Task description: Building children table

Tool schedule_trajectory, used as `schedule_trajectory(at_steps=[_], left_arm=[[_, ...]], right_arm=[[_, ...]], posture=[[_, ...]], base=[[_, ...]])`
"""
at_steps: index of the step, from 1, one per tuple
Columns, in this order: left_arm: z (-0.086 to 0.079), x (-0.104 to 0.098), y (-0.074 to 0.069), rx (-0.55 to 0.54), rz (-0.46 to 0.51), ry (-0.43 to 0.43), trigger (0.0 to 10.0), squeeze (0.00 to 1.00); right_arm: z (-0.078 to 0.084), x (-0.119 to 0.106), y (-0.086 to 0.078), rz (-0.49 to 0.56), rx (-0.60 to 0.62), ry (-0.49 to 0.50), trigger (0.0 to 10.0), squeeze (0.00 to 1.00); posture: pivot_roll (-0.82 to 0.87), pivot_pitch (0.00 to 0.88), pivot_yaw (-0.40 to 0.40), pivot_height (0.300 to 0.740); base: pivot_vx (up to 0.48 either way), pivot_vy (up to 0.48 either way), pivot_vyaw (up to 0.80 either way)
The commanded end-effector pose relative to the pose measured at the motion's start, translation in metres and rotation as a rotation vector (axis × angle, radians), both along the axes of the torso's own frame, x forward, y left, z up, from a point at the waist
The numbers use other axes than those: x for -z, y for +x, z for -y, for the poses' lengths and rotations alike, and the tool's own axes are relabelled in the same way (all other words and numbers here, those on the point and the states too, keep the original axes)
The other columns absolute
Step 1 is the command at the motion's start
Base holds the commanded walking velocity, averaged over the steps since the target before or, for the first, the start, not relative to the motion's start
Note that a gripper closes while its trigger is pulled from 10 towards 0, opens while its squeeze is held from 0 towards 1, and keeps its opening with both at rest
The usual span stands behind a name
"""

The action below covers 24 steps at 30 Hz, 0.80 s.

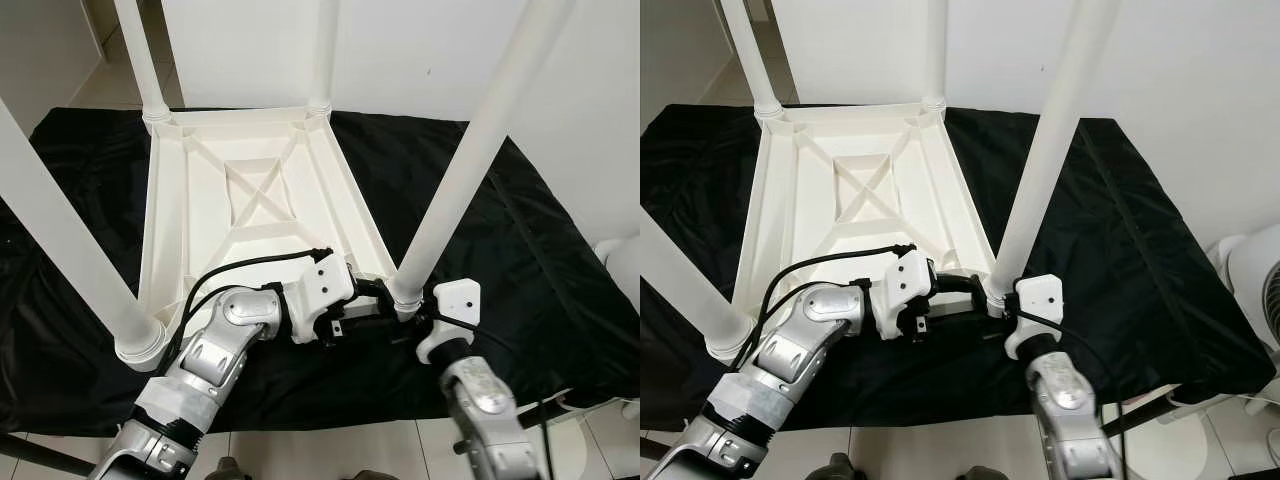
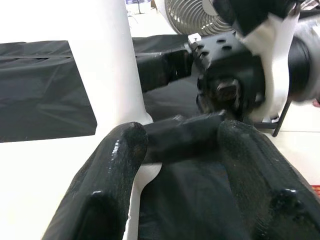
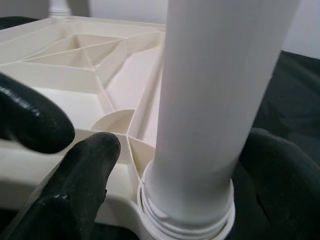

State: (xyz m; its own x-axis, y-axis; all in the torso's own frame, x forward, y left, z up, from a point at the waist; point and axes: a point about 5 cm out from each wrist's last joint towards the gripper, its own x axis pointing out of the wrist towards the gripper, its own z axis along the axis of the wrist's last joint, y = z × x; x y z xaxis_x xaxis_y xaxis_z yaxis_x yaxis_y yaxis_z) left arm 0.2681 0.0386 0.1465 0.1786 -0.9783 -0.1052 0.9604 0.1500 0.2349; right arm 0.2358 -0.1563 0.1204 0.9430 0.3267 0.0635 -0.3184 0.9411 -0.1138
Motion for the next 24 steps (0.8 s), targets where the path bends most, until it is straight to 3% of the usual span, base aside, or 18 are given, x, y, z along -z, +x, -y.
schedule_trajectory(at_steps=[1, 3, 11, 17, 18, 19, 20, 24], left_arm=[[-0.002, -0.001, 0.004, -0.022, 0.012, 0.002, 10.0, 0.0], [-0.001, -0.002, 0.004, -0.022, 0.013, 0.0, 10.0, 0.0], [0.0, -0.003, 0.005, -0.021, 0.016, -0.001, 10.0, 0.0], [-0.001, -0.004, 0.004, -0.027, 0.02, -0.004, 10.0, 0.0], [-0.002, -0.004, 0.004, -0.026, 0.019, -0.003, 10.0, 0.0], [-0.002, -0.004, 0.004, -0.025, 0.018, -0.003, 10.0, 0.0], [-0.002, -0.004, 0.003, -0.019, 0.012, -0.002, 10.0, 0.0], [-0.004, -0.004, 0.003, -0.023, 0.016, 0.001, 10.0, 0.0]], right_arm=[[0.009, 0.0, 0.002, -0.004, -0.019, 0.011, 10.0, 0.0], [0.018, -0.003, 0.011, -0.014, -0.107, -0.023, 10.0, 0.0], [0.018, -0.005, 0.029, -0.034, -0.192, -0.051, 10.0, 0.0], [0.002, -0.005, 0.051, -0.047, -0.304, -0.072, 10.0, 0.0], [0.001, -0.004, 0.053, -0.051, -0.314, -0.071, 7.7, 0.0], [0.0, -0.004, 0.055, -0.053, -0.32, -0.071, 7.7, 0.0], [-0.001, -0.004, 0.056, -0.057, -0.338, -0.065, 0.3, 0.0], [0.0, -0.002, 0.057, -0.074, -0.363, -0.051, 0.0, 0.0]], posture=[[-0.02, 0.0, -0.043, 0.74], [-0.01, 0.0, -0.042, 0.74], [-0.01, 0.0, -0.044, 0.74], [0.01, 0.0, -0.049, 0.74], [0.01, 0.0, -0.052, 0.74], [0.01, 0.0, -0.052, 0.74], [0.02, 0.0, -0.056, 0.74], [0.02, 0.0, -0.063, 0.74]], base=[[0.0, 0.0, 0.0], [0.0, 0.0, 0.0], [0.0, 0.0, 0.0], [0.0, 0.0, 0.0], [0.0, 0.0, 0.0], [0.0, 0.0, 0.0], [0.0, 0.0, 0.0], [0.0, 0.0, 0.0]])
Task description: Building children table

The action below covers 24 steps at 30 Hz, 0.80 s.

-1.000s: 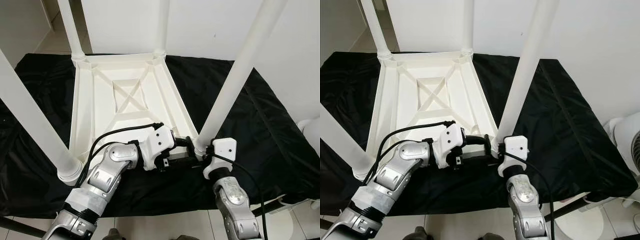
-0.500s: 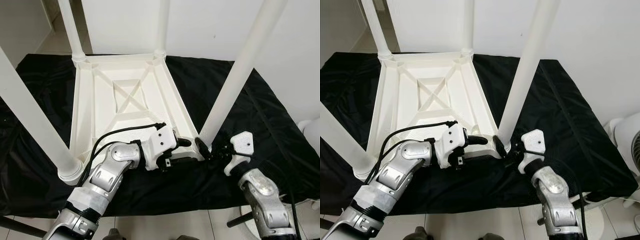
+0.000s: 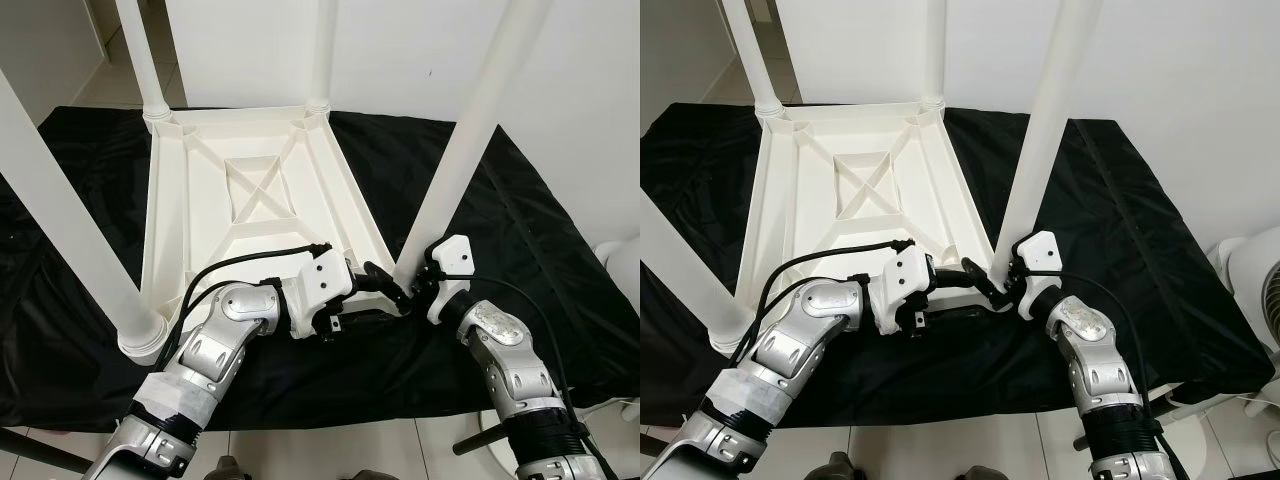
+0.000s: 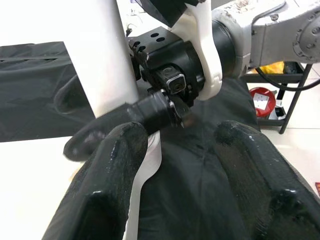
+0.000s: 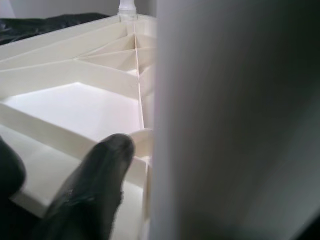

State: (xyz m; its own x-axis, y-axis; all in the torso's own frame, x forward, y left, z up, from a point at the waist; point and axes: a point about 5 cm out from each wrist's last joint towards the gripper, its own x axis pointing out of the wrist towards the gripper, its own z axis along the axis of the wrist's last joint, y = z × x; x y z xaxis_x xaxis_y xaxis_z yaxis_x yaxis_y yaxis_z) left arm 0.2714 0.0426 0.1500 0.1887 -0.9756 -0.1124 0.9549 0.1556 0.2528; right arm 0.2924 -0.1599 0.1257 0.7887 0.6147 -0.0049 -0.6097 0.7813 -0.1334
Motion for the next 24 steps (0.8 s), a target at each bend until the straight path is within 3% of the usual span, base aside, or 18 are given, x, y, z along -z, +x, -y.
schedule_trajectory(at_steps=[1, 8, 11, 12, 13, 14, 17, 24], left_arm=[[-0.001, -0.001, 0.0, -0.022, 0.001, -0.011, 10.0, 0.0], [-0.002, -0.001, 0.001, -0.037, 0.002, -0.014, 10.0, 0.0], [-0.004, -0.001, 0.001, -0.045, 0.001, -0.012, 10.0, 0.0], [-0.005, -0.001, 0.001, -0.05, 0.001, -0.011, 10.0, 0.0], [-0.005, -0.001, 0.001, -0.05, 0.001, -0.011, 10.0, 0.0], [-0.006, 0.0, 0.002, -0.055, 0.003, -0.009, 10.0, 0.0], [-0.006, 0.0, 0.002, -0.058, 0.008, -0.007, 10.0, 0.0], [-0.006, 0.0, 0.006, -0.098, 0.026, -0.017, 10.0, 0.0]], right_arm=[[-0.002, 0.004, 0.001, -0.03, -0.034, 0.0, 0.0, 0.0], [0.002, 0.006, -0.001, -0.036, -0.038, 0.015, 0.0, 0.0], [0.002, 0.005, -0.002, -0.041, -0.016, 0.068, 0.0, 0.0], [0.0, 0.002, -0.002, -0.025, 0.004, 0.083, 8.8, 0.0], [0.0, 0.002, -0.002, -0.025, 0.004, 0.083, 8.8, 0.0], [-0.003, 0.0, -0.003, -0.012, 0.03, 0.098, 10.0, 0.0], [-0.006, -0.002, -0.004, 0.009, 0.055, 0.105, 10.0, 0.0], [-0.02, -0.011, -0.005, 0.063, 0.246, 0.159, 10.0, 0.0]], posture=[[0.03, 0.0, -0.066, 0.74], [0.03, 0.0, -0.066, 0.74], [0.03, 0.0, -0.062, 0.74], [0.03, 0.0, -0.059, 0.74], [0.03, 0.0, -0.059, 0.74], [0.02, 0.0, -0.059, 0.74], [0.02, 0.0, -0.056, 0.74], [0.01, 0.0, -0.046, 0.74]], base=[[0.0, 0.0, 0.0], [0.0, 0.0, 0.0], [0.0, 0.0, 0.0], [0.0, 0.0, 0.0], [0.0, 0.0, 0.0], [0.0, 0.0, 0.0], [0.0, 0.0, 0.0], [0.0, 0.0, 0.0]])
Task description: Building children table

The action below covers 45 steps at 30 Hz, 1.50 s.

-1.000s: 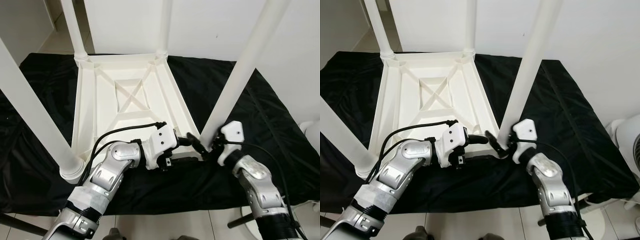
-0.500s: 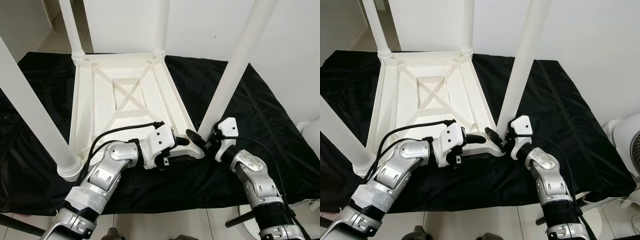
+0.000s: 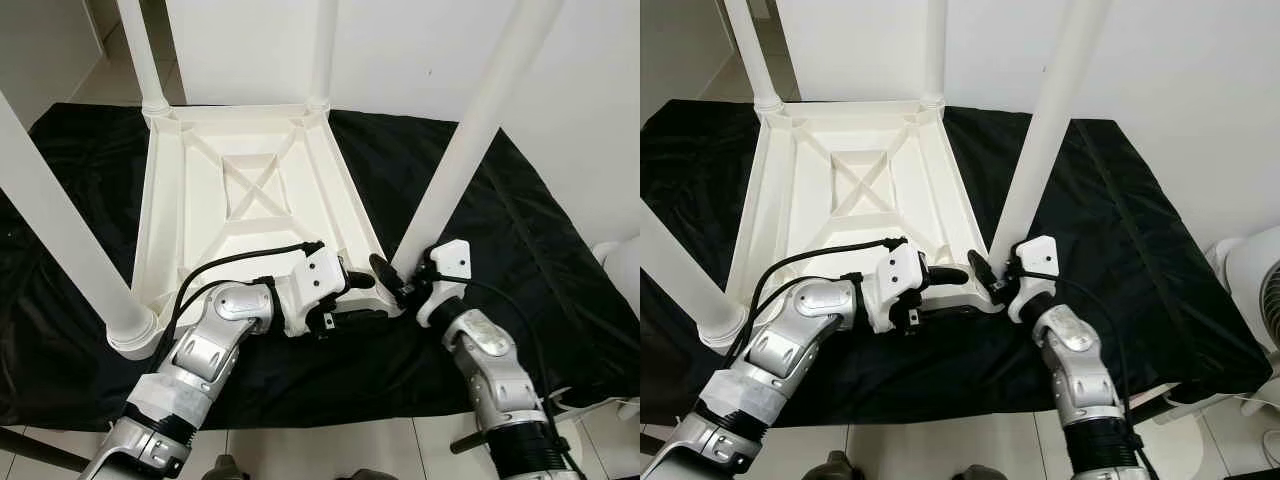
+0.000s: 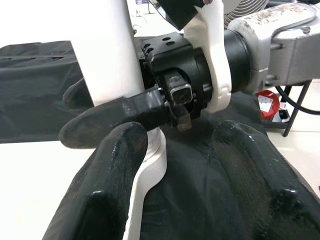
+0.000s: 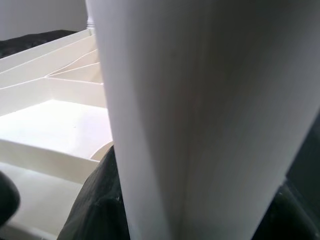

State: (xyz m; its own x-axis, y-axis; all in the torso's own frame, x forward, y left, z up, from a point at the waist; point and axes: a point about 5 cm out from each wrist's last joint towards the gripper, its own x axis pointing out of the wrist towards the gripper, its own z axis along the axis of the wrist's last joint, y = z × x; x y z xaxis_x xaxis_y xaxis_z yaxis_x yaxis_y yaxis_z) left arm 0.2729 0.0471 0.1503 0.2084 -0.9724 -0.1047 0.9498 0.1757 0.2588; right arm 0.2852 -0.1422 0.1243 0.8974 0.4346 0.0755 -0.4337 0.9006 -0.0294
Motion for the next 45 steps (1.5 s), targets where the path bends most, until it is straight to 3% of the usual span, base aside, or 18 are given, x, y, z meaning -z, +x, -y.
schedule_trajectory(at_steps=[1, 9, 12, 16, 18, 20, 24, 25, 31, 32, 42, 45], left_arm=[[-0.001, 0.0, 0.005, -0.079, 0.019, -0.011, 10.0, 0.0], [0.0, -0.002, 0.009, -0.121, 0.03, -0.021, 10.0, 0.0], [-0.002, -0.003, 0.016, -0.178, 0.04, -0.028, 10.0, 0.0], [-0.003, -0.003, 0.018, -0.191, 0.04, -0.027, 10.0, 0.0], [-0.002, -0.005, 0.023, -0.24, 0.043, -0.035, 10.0, 0.0], [-0.002, -0.005, 0.023, -0.24, 0.043, -0.035, 10.0, 0.0], [-0.005, -0.008, 0.035, -0.347, 0.054, -0.049, 10.0, 0.0], [-0.007, -0.009, 0.039, -0.379, 0.058, -0.049, 10.0, 0.0], [-0.009, -0.01, 0.043, -0.407, 0.057, -0.05, 10.0, 0.0], [-0.009, -0.01, 0.043, -0.404, 0.05, -0.053, 10.0, 0.0], [-0.011, -0.006, 0.038, -0.376, 0.037, -0.042, 10.0, 0.0], [-0.019, -0.007, 0.042, -0.404, 0.042, -0.036, 10.0, 0.0]], right_arm=[[-0.002, -0.012, 0.002, 0.049, 0.043, 0.023, 10.0, 0.0], [-0.012, -0.013, 0.001, 0.051, 0.229, 0.031, 10.0, 0.0], [-0.013, -0.009, -0.004, 0.017, 0.458, 0.035, 10.0, 0.0], [-0.014, -0.008, -0.005, 0.007, 0.503, 0.031, 10.0, 0.0], [-0.025, -0.004, -0.007, -0.013, 0.559, 0.031, 10.0, 0.0], [-0.025, -0.004, -0.007, -0.013, 0.559, 0.031, 10.0, 0.0], [-0.034, -0.01, -0.01, 0.02, 0.522, 0.051, 10.0, 0.0], [-0.031, -0.01, -0.012, 0.024, 0.524, 0.058, 10.0, 1.0], [-0.026, -0.01, -0.015, 0.029, 0.532, 0.051, 10.0, 1.0], [-0.025, -0.01, -0.018, 0.043, 0.518, 0.036, 10.0, 0.0], [-0.024, -0.008, -0.039, 0.066, 0.437, 0.012, 10.0, 0.0], [-0.023, -0.005, -0.046, 0.053, 0.407, 0.019, 10.0, 0.0]], posture=[[0.01, 0.0, -0.046, 0.74], [0.01, 0.001, -0.039, 0.74], [0.01, 0.01, -0.038, 0.74], [0.01, 0.01, -0.038, 0.74], [0.0, 0.016, -0.035, 0.74], [0.0, 0.016, -0.035, 0.74], [-0.01, 0.019, -0.029, 0.74], [-0.01, 0.022, -0.027, 0.74], [-0.01, 0.029, -0.023, 0.74], [-0.01, 0.031, -0.022, 0.74], [-0.01, 0.038, -0.02, 0.74], [-0.01, 0.036, -0.02, 0.74]], base=[[0.0, 0.0, 0.0], [0.0, 0.0, 0.0], [0.0, 0.0, 0.0], [0.0, 0.0, 0.0], [0.0, 0.0, 0.0], [0.0, 0.0, 0.0], [0.0, 0.0, 0.0], [0.0, 0.0, 0.0], [0.0, 0.0, 0.0], [0.0, 0.0, 0.0], [0.0, 0.0, 0.0], [0.0, 0.0, 0.0]])
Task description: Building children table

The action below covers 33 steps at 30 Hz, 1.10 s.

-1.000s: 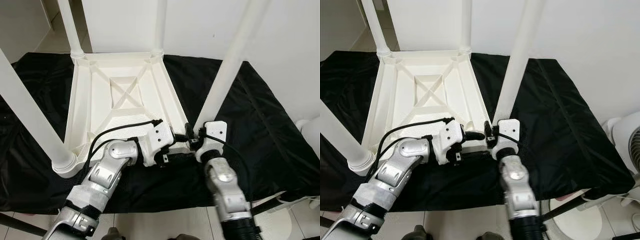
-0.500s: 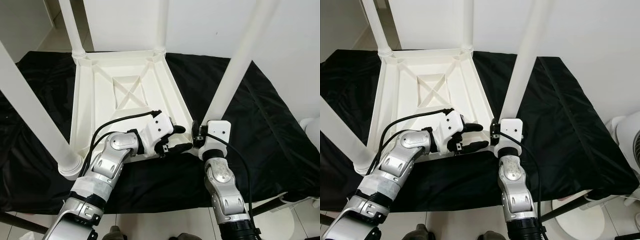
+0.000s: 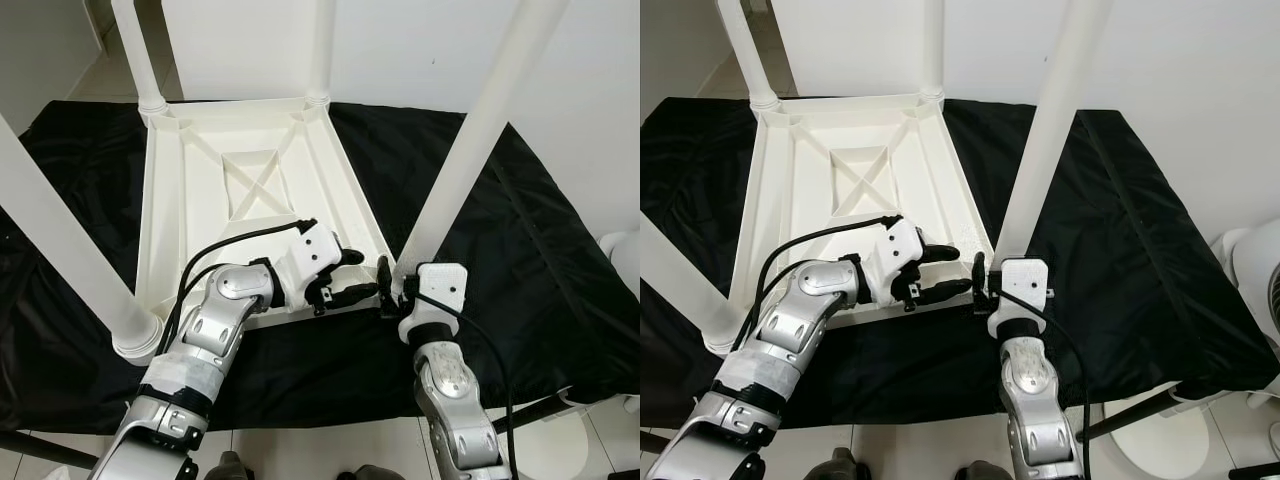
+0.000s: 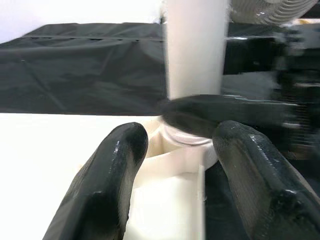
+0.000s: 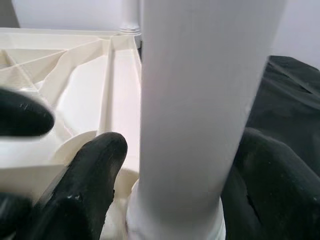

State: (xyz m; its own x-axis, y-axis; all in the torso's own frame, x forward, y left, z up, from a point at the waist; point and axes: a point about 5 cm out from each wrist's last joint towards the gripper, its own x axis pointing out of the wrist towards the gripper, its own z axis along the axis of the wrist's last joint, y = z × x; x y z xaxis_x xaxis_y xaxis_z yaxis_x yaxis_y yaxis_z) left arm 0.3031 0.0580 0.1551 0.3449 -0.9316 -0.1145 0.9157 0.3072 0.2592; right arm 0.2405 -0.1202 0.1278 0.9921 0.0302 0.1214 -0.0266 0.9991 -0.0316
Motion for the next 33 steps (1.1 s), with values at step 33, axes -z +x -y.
schedule_trajectory(at_steps=[33], left_arm=[[-0.044, -0.018, 0.035, -0.738, 0.101, -0.163, 10.0, 0.0]], right_arm=[[-0.017, 0.003, 0.001, -0.025, -0.168, -0.017, 10.0, 0.0]], posture=[[0.0, 0.038, -0.029, 0.74]], base=[[0.0, 0.0, 0.0]])
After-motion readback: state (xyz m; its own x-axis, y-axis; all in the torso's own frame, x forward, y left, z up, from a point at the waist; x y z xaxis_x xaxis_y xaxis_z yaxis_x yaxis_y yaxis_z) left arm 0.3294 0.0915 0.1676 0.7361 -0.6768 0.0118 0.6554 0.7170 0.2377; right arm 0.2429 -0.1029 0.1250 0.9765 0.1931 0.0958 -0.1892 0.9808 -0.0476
